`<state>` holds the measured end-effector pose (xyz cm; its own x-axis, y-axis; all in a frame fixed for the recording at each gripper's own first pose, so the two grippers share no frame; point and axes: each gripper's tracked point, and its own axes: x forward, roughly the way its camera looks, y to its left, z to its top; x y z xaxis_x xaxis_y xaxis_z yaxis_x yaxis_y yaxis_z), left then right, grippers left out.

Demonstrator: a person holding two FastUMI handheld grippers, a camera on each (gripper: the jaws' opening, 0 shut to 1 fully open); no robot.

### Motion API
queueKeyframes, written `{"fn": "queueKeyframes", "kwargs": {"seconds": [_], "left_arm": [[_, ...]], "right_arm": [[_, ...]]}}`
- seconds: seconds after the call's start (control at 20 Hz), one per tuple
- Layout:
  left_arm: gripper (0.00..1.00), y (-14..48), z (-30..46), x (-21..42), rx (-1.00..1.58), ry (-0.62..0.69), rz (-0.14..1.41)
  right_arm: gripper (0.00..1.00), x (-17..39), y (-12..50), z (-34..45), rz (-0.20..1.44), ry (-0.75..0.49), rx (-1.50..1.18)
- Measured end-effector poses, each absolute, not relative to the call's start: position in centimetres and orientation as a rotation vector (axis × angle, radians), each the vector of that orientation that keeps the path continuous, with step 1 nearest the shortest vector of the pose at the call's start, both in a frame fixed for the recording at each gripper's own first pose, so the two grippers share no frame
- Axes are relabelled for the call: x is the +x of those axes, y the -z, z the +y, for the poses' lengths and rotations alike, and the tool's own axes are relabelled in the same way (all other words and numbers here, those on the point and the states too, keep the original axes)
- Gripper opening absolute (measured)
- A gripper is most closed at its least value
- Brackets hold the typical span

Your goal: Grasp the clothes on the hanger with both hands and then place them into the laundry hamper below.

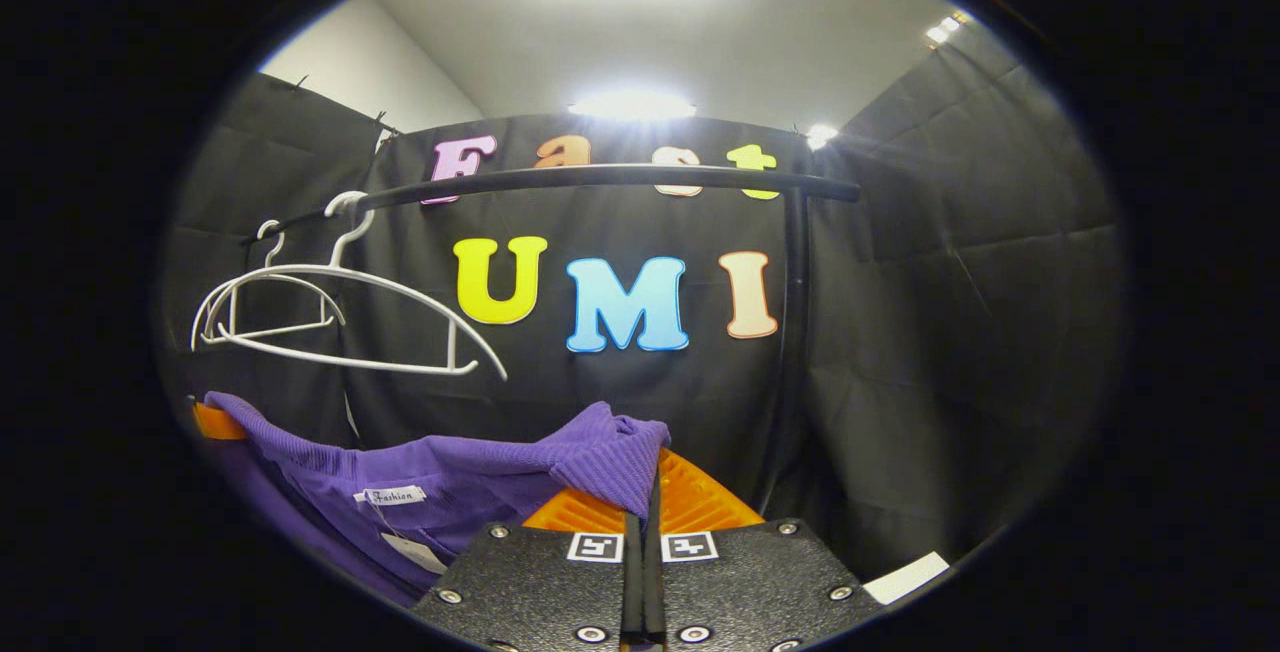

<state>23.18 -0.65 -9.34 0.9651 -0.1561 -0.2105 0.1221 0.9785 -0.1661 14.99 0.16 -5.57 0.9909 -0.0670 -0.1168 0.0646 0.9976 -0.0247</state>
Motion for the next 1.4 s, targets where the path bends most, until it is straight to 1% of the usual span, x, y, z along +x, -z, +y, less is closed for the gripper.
{"fn": "queueKeyframes", "kwargs": {"seconds": [0.15,0.35,0.55,0.6,0.65,0.7,0.75,0.8,0.85,1.05,1.4], "left_arm": [[0.01,10.6,0.7,19.4,-0.153,0.168,0.244],[0.01,13.8,3.0,15.0,-0.16,0.194,0.308],[0.01,16.8,4.6,12.8,-0.131,0.196,0.378],[0.01,17.5,4.9,12.5,-0.124,0.192,0.39],[0.06,18.2,5.0,12.2,-0.116,0.187,0.402],[0.01,18.9,5.3,12.0,-0.112,0.18,0.412],[0.01,19.7,5.5,11.5,-0.111,0.173,0.426],[0.06,20.4,5.6,11.1,-0.112,0.164,0.439],[0.01,21.4,5.7,10.7,-0.115,0.158,0.456],[0.01,26.3,6.0,9.1,-0.085,0.163,0.535],[0.01,33.3,5.7,7.9,-0.086,0.178,0.674]], "right_arm": [[0.0,10.9,6.9,1.8,0.163,0.076,-0.01],[0.0,5.7,9.3,4.0,0.227,0.083,0.008],[0.0,2.6,12.4,6.3,0.309,0.055,0.052],[0.0,2.2,13.3,6.7,0.328,0.047,0.055],[0.0,1.9,14.0,7.0,0.347,0.037,0.058],[0.0,1.7,14.9,7.4,0.368,0.024,0.06],[0.0,1.6,15.7,7.9,0.391,0.012,0.063],[0.0,1.3,16.6,8.2,0.413,0.0,0.064],[0.0,1.1,17.4,8.5,0.432,-0.009,0.068],[0.0,0.0,21.7,9.8,0.524,-0.031,0.101],[0.0,-1.0,28.9,10.5,0.667,-0.004,0.133]]}}
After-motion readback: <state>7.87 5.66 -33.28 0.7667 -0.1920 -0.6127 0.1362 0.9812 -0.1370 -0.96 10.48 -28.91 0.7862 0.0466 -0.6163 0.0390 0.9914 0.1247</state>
